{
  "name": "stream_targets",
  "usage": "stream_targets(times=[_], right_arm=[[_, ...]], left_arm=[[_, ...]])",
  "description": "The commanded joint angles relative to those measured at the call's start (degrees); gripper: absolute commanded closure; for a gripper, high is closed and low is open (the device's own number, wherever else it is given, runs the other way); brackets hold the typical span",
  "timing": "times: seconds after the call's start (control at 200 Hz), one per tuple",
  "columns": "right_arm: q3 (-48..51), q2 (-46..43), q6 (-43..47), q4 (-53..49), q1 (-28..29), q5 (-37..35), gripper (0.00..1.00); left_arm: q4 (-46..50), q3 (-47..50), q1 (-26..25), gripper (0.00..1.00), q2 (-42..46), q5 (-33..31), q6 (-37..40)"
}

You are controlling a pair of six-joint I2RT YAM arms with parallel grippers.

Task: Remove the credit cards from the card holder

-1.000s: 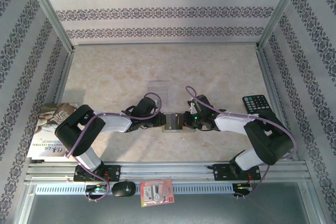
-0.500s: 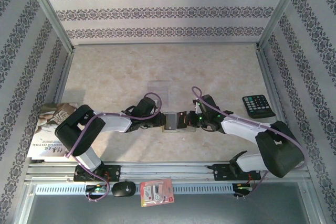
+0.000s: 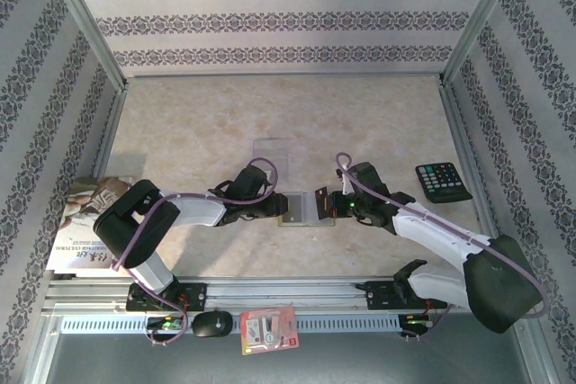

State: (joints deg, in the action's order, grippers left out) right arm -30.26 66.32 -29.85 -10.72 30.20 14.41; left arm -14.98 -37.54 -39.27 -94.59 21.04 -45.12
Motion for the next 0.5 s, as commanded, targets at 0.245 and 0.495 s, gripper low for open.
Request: stream_targets(times=[0.245,0.495], right_arm=[[-7.7,2.2,8.9,-4.8,-0.1,9.3,1.00],[-13.8,6.0,11.5,-5.3,2.1,13.7,1.00]], left_arm=[[3.8,-0.4,2.3,0.49,9.7,4.2,4.3],[-1.7,4.6,5.7,0.47,17.8,9.2,3.7]])
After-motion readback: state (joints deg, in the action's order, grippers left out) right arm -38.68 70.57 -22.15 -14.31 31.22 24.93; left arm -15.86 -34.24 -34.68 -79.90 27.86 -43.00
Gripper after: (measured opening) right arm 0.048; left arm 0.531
